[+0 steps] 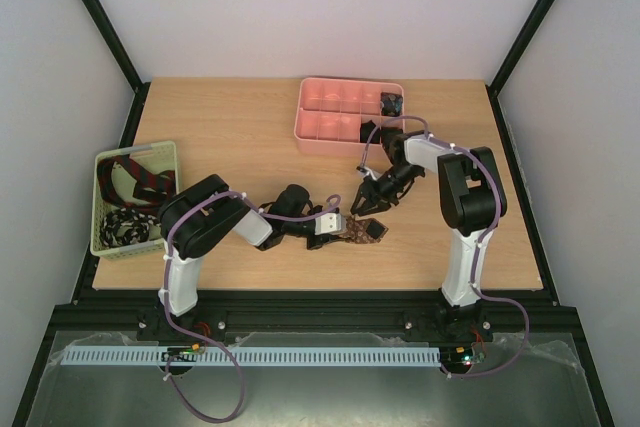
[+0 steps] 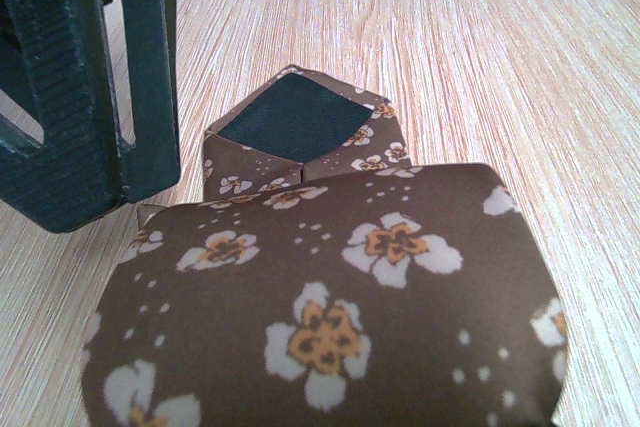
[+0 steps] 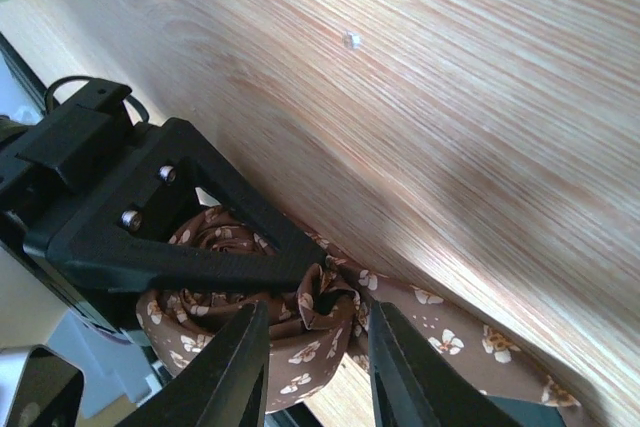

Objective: Roll the ties
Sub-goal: Adjust the tie at the center of the board.

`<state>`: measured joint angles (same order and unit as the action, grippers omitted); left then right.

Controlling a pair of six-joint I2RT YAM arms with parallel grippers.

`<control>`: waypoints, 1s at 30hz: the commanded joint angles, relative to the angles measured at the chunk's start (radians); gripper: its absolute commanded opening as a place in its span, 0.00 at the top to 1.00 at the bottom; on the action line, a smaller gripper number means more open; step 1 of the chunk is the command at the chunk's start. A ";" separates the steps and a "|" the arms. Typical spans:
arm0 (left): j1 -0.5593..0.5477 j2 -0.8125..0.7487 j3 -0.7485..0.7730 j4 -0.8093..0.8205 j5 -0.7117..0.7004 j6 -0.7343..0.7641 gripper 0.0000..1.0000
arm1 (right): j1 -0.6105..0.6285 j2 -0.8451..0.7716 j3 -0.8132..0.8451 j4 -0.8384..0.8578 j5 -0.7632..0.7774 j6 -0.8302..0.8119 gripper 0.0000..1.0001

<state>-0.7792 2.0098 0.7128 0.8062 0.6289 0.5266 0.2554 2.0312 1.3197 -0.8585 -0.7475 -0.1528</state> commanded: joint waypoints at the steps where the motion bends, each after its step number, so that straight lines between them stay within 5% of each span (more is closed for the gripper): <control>1: 0.008 0.030 -0.038 -0.129 0.003 0.016 0.70 | 0.006 0.023 0.005 -0.025 0.010 -0.004 0.73; 14: 0.009 0.029 -0.036 -0.141 0.000 0.012 0.70 | 0.044 0.040 -0.046 0.021 0.048 -0.001 0.82; 18: 0.012 0.029 -0.039 -0.128 -0.001 -0.003 0.70 | 0.042 0.038 -0.047 -0.001 0.076 -0.014 0.98; 30: 0.046 0.053 -0.067 -0.060 -0.012 -0.075 0.67 | 0.029 -0.062 -0.118 -0.089 -0.033 -0.037 0.99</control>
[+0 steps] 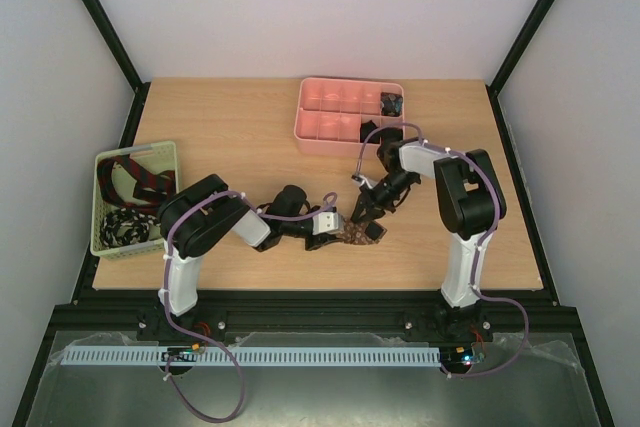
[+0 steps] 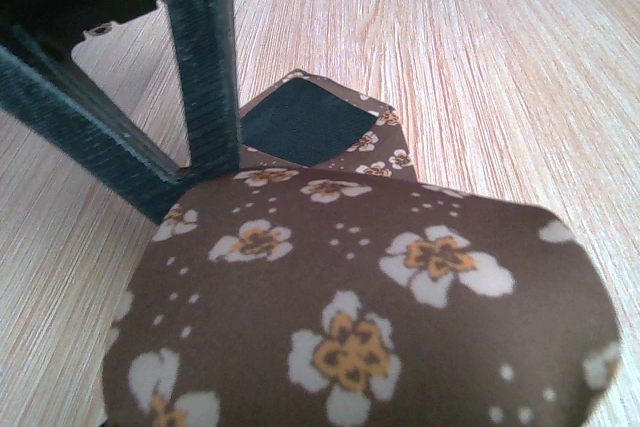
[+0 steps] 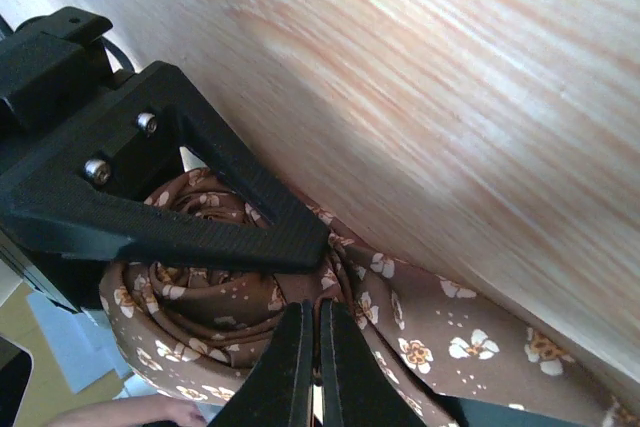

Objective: Roll the ties
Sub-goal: Adjust the tie at the center of the board.

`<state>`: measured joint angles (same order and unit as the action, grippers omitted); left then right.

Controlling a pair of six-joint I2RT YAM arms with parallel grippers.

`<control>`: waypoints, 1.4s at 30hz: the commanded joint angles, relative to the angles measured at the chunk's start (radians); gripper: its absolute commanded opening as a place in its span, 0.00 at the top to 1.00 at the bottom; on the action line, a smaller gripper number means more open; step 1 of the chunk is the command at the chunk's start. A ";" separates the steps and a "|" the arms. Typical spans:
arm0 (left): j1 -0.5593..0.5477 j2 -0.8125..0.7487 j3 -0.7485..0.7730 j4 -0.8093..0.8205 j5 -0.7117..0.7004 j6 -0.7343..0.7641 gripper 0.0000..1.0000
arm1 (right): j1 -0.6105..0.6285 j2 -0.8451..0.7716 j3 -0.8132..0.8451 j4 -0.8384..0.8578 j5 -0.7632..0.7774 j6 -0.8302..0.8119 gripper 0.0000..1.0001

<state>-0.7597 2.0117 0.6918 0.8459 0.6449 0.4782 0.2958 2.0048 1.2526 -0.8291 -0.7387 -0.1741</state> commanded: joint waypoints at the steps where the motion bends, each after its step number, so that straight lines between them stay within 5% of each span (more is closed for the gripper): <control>1: 0.026 0.052 -0.046 -0.095 -0.030 -0.032 0.66 | -0.011 -0.027 -0.060 -0.117 -0.043 -0.013 0.99; 22: 0.082 -0.079 -0.071 0.167 -0.044 -0.437 0.63 | -0.009 0.068 -0.124 0.017 0.263 -0.006 0.99; 32: 0.037 -0.024 -0.070 -0.162 -0.170 -0.009 0.66 | -0.010 0.059 -0.013 -0.032 0.229 -0.038 0.99; 37: 0.015 -0.026 -0.062 -0.209 -0.219 0.003 0.69 | -0.011 0.007 0.080 -0.178 0.072 -0.053 0.99; 42: 0.008 -0.020 -0.073 -0.195 -0.229 -0.025 0.70 | -0.004 -0.072 -0.046 -0.180 0.048 -0.046 0.99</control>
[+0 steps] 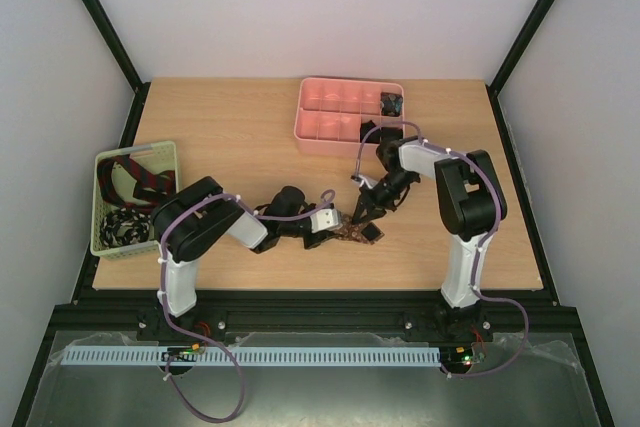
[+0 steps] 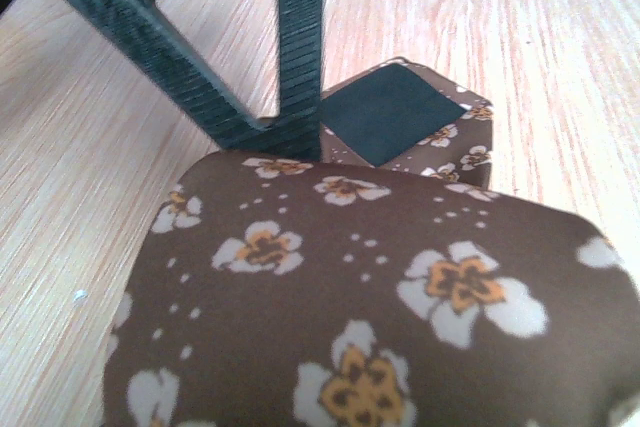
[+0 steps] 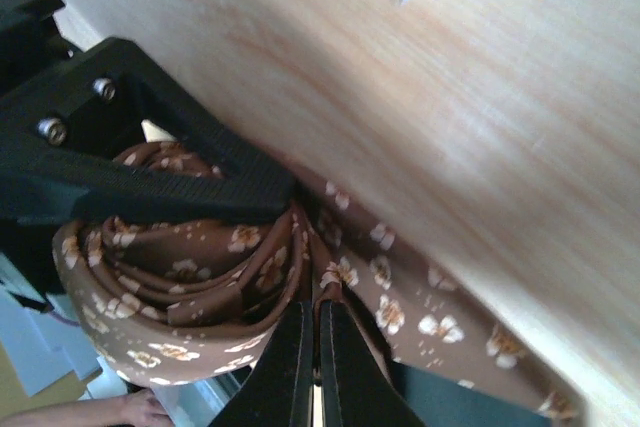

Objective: Roll the ties
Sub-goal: Adjust the tie at the center of the board.

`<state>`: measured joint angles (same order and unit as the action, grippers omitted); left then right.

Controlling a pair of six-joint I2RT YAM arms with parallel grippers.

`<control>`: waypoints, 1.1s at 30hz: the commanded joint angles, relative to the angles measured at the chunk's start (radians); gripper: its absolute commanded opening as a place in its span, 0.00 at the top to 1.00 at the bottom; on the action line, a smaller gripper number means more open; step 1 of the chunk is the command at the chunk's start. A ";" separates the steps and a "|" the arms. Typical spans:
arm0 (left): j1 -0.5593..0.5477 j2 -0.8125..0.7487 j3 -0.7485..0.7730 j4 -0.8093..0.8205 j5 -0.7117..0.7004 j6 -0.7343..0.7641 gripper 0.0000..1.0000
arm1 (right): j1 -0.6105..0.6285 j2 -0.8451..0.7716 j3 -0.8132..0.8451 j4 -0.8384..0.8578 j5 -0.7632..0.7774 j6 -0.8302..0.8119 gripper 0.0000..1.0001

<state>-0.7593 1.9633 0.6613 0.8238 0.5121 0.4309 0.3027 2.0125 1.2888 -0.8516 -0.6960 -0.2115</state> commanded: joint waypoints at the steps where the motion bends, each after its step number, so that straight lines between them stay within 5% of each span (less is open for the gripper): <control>1: 0.008 0.026 -0.046 -0.171 -0.097 0.020 0.70 | -0.010 -0.076 -0.086 -0.144 0.025 0.003 0.99; 16: 0.083 0.036 0.011 -0.059 0.011 -0.260 0.69 | 0.006 0.064 -0.113 0.044 0.334 -0.013 0.99; 22: 0.101 -0.010 0.047 0.037 -0.006 -0.400 0.67 | 0.001 0.154 0.054 0.085 0.450 -0.072 0.99; 28: 0.094 0.007 0.068 -0.062 0.007 -0.210 0.66 | 0.001 0.157 0.088 0.062 0.399 -0.132 0.99; 33: 0.103 0.073 0.134 -0.364 0.063 0.070 0.64 | 0.002 0.091 -0.042 0.121 0.407 -0.157 0.99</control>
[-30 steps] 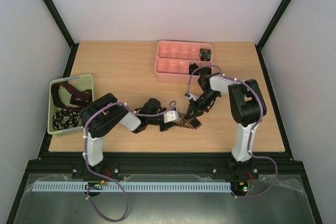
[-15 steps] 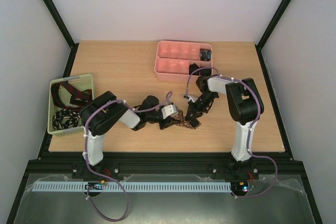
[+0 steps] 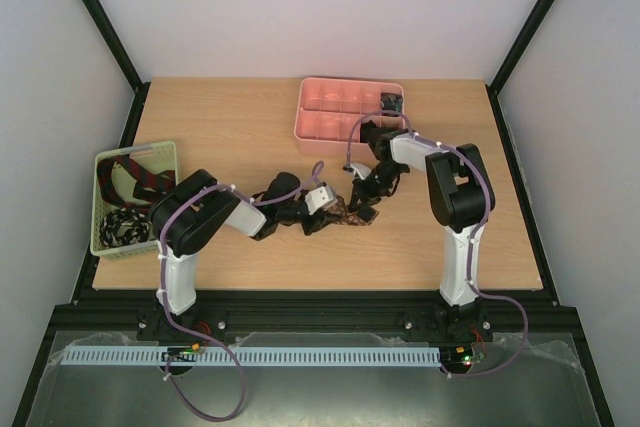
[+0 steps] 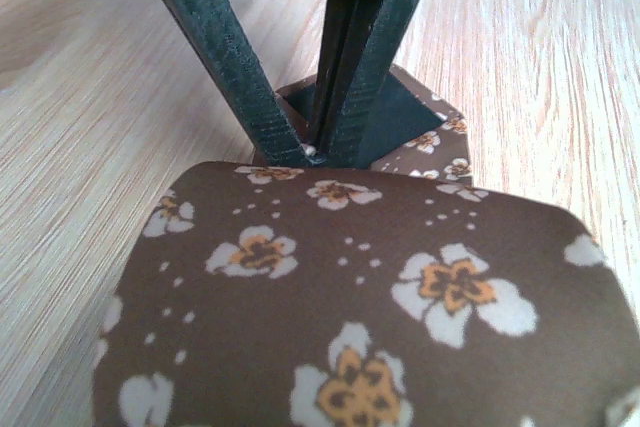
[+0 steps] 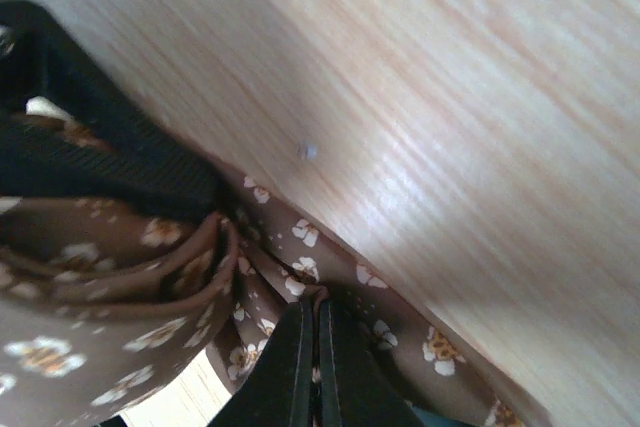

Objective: Roll the ties
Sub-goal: Adjust the tie at the center of the board.

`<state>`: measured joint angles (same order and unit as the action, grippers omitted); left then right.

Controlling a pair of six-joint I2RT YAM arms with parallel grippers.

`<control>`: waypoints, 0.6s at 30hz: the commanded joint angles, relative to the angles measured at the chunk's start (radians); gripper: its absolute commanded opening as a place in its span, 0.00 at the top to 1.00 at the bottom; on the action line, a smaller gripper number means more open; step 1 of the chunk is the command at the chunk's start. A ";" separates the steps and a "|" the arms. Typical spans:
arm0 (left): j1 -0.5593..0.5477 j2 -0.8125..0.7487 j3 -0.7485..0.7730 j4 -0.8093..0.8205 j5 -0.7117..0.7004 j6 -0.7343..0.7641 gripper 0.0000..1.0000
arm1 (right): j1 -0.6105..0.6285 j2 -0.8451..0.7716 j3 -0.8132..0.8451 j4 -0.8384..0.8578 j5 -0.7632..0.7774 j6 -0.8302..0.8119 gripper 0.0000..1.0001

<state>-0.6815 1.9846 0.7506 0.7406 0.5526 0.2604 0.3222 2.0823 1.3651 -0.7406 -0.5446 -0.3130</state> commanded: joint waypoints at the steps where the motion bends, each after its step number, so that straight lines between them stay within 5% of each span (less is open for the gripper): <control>1: 0.028 0.065 0.066 -0.344 0.034 0.281 0.64 | -0.018 0.018 -0.127 0.018 0.261 -0.061 0.99; 6: 0.031 0.121 0.145 -0.519 0.038 0.338 0.65 | -0.030 0.003 -0.113 0.016 0.241 -0.057 0.97; 18: 0.003 0.144 0.163 -0.574 -0.042 0.338 0.66 | -0.135 -0.133 -0.007 -0.196 -0.144 0.018 0.53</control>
<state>-0.6682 2.0499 0.9657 0.3958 0.6609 0.5602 0.1963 2.0052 1.3365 -0.8093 -0.5602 -0.3214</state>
